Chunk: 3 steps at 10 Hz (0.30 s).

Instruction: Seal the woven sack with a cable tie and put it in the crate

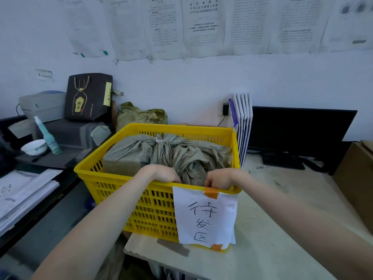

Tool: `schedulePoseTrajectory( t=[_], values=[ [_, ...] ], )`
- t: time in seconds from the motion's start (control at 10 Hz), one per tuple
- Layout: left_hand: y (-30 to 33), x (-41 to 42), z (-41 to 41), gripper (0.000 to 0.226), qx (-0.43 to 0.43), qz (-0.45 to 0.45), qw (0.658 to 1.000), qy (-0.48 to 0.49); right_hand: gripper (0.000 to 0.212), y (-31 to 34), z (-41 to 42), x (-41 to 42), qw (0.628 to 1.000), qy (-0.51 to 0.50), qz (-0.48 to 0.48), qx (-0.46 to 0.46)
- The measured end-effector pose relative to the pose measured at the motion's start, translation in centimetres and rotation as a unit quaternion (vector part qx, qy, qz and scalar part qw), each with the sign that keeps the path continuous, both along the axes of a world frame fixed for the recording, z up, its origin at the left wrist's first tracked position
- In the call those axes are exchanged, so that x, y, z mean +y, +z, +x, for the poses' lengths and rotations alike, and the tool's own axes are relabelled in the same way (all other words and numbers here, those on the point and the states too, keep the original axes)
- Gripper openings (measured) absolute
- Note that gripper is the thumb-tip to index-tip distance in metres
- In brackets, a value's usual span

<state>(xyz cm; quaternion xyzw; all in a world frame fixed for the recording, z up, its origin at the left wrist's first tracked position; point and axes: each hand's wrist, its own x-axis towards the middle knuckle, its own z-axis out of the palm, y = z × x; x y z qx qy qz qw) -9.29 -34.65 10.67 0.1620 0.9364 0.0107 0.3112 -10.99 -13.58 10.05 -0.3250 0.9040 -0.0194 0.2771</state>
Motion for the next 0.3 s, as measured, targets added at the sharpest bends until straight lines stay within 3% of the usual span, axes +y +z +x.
schedulePoseTrajectory(
  t=[0.1,0.2,0.3],
  values=[
    [0.2,0.1,0.2,0.035,0.050,0.104,0.990,0.087,0.039,1.0,0.2,0.4,0.998,-0.016,-0.058,0.011],
    [0.9,0.5,0.8,0.028,0.170,0.219,0.946,0.168,0.032,1.7,0.4,1.2,0.984,-0.053,-0.167,0.032],
    [1.9,1.0,0.9,0.023,0.301,0.306,0.882,0.196,0.023,2.7,-0.2,2.1,0.955,-0.107,-0.253,0.110]
  ],
)
